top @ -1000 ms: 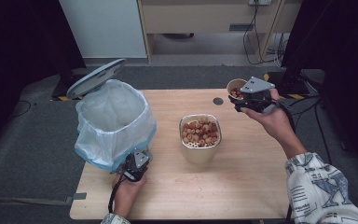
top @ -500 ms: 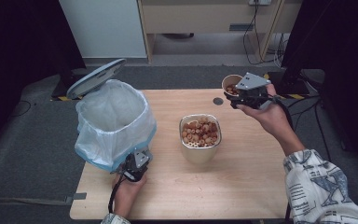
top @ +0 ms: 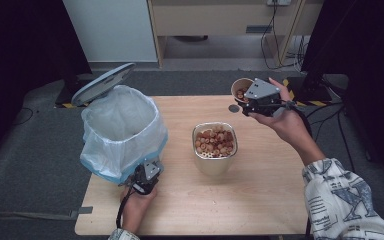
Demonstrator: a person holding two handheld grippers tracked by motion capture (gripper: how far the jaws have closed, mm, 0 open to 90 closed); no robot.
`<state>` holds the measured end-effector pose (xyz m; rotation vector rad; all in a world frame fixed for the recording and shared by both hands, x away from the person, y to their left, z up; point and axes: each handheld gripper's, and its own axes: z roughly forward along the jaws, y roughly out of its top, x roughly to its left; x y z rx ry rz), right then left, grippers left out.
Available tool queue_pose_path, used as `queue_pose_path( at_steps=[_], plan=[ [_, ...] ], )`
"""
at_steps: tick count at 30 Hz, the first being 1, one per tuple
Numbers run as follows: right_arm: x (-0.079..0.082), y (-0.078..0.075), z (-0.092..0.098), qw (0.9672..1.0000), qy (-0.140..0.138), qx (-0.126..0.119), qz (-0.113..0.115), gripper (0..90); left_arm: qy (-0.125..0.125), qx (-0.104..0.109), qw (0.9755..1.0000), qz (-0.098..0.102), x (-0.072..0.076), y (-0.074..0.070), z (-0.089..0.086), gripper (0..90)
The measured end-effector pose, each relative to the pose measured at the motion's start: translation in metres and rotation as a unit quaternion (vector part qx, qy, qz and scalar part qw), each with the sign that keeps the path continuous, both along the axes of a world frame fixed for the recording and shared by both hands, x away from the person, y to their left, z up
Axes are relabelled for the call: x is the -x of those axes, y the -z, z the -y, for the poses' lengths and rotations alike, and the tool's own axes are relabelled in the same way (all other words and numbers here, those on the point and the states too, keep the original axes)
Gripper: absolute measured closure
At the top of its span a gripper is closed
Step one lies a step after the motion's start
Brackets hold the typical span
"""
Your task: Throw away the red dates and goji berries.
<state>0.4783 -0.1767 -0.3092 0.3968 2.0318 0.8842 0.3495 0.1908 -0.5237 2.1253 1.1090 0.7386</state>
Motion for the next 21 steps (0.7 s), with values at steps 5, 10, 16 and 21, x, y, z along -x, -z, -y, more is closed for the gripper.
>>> queue_pose_path(
  at_steps=[5, 10, 16, 21],
  plan=[
    [0.000, -0.007, -0.003, 0.9999, 0.000, 0.004, 0.010, 33.7, 0.000, -0.001, 1.0000, 0.000, 0.000, 0.000, 0.000, 88.1],
    [0.001, -0.007, -0.008, 0.9997, -0.009, 0.017, 0.013, 33.6, 0.000, -0.001, 1.0000, 0.000, 0.000, 0.000, 0.000, 88.1],
    [0.003, -0.008, -0.017, 0.9988, -0.017, 0.041, 0.023, 33.6, 0.000, -0.001, 1.0000, 0.000, 0.000, 0.000, 0.000, 88.1],
    [0.002, -0.011, -0.020, 0.9983, -0.017, 0.047, 0.028, 33.6, 0.000, -0.002, 1.0000, 0.000, 0.000, 0.000, 0.000, 88.1]
  ],
)
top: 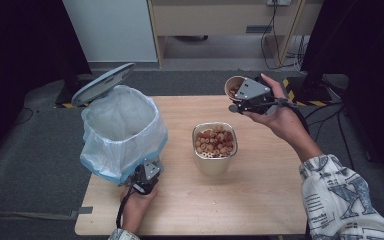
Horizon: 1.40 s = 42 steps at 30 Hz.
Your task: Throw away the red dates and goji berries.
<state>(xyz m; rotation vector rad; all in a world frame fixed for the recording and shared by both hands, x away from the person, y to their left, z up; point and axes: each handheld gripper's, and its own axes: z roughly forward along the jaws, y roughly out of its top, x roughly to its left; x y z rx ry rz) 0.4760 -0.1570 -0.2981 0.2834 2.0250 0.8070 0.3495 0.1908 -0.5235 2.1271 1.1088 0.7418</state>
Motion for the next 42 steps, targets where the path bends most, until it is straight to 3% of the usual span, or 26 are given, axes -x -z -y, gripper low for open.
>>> queue_pose_path(
  at_steps=[9, 13, 20, 35, 42],
  plan=[
    [0.002, -0.002, -0.008, 0.9999, -0.008, 0.012, 0.005, 33.7, 0.000, 0.001, 1.0000, -0.001, 0.000, 0.000, 0.000, 88.1],
    [0.004, -0.002, -0.011, 0.9993, -0.010, 0.033, 0.015, 33.7, 0.000, 0.001, 1.0000, -0.001, 0.000, 0.000, 0.000, 88.1],
    [0.006, -0.005, -0.014, 0.9987, -0.009, 0.045, 0.023, 33.7, -0.001, 0.003, 1.0000, 0.000, 0.000, 0.000, 0.000, 88.2],
    [0.014, -0.005, -0.027, 0.9947, -0.023, 0.092, 0.041, 33.6, -0.002, 0.002, 1.0000, 0.000, 0.000, 0.000, 0.001, 88.1],
    [0.014, -0.008, -0.029, 0.9946, -0.021, 0.093, 0.042, 33.5, -0.001, 0.002, 1.0000, -0.001, 0.000, 0.000, 0.001, 88.1]
  ],
)
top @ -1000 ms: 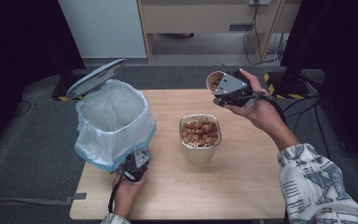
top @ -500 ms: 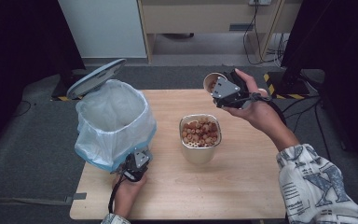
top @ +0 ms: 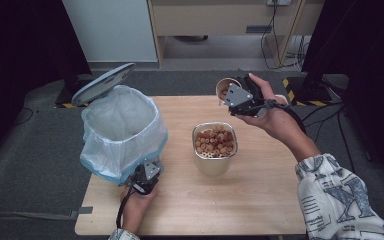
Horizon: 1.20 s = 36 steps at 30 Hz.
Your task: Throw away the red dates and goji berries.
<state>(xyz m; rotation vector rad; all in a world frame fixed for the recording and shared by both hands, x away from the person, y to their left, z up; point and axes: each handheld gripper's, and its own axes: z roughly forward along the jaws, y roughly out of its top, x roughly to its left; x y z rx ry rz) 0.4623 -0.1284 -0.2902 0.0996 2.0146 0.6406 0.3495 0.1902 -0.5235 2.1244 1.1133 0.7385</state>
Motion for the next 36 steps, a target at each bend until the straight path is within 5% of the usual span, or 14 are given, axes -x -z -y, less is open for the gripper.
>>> queue_pose_path(
  at_steps=[13, 21, 36],
  plan=[
    [0.005, -0.002, -0.005, 0.9998, -0.008, 0.017, 0.009, 33.5, -0.001, 0.000, 1.0000, 0.001, 0.000, 0.000, 0.000, 88.1],
    [0.009, -0.003, -0.011, 0.9983, -0.014, 0.051, 0.026, 33.7, -0.001, 0.000, 1.0000, 0.001, 0.000, 0.000, 0.000, 88.1],
    [0.010, -0.007, -0.010, 0.9974, -0.012, 0.062, 0.036, 33.7, -0.002, 0.001, 1.0000, 0.000, 0.000, 0.000, 0.000, 88.1]
  ],
)
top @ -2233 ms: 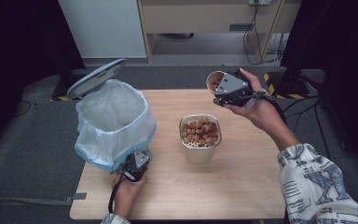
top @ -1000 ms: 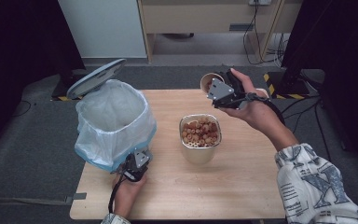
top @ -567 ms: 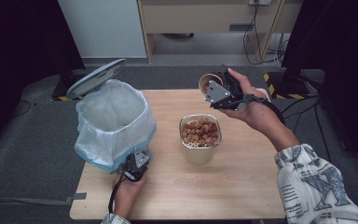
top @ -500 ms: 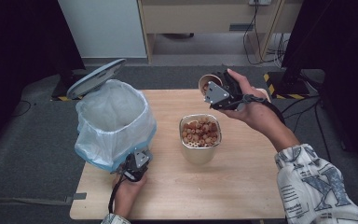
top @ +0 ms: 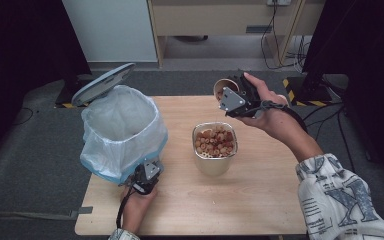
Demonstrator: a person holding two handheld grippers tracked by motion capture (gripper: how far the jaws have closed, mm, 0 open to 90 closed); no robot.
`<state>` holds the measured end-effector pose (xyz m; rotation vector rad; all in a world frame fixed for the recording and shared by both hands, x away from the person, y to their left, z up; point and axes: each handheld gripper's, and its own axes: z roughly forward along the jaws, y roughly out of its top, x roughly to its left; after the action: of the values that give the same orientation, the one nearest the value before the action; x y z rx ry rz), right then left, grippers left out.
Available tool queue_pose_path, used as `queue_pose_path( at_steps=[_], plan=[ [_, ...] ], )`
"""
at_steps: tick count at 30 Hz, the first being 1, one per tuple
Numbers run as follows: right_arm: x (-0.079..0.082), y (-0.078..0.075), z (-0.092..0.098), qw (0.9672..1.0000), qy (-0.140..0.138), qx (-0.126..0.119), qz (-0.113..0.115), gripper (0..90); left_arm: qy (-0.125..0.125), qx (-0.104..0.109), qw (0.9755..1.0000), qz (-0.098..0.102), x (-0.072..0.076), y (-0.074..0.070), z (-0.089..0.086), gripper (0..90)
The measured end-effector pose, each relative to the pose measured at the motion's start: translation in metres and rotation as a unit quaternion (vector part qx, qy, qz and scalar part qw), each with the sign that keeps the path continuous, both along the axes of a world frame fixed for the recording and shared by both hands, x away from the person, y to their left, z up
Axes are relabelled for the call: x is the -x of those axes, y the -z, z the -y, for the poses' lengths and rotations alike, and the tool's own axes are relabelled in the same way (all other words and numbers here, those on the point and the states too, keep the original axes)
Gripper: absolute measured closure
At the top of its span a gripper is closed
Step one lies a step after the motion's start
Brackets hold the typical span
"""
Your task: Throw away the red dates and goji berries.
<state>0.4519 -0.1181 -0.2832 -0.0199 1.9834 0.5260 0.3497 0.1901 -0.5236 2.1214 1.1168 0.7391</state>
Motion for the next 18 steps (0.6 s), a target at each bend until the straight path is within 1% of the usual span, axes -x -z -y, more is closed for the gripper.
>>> queue_pose_path(
  at_steps=[18],
  plan=[
    [-0.0001, -0.0007, -0.0024, 1.0000, -0.003, 0.002, 0.002, 33.8, 0.000, 0.000, 1.0000, 0.000, 0.0000, 0.0000, -0.0002, 88.1]
  ],
)
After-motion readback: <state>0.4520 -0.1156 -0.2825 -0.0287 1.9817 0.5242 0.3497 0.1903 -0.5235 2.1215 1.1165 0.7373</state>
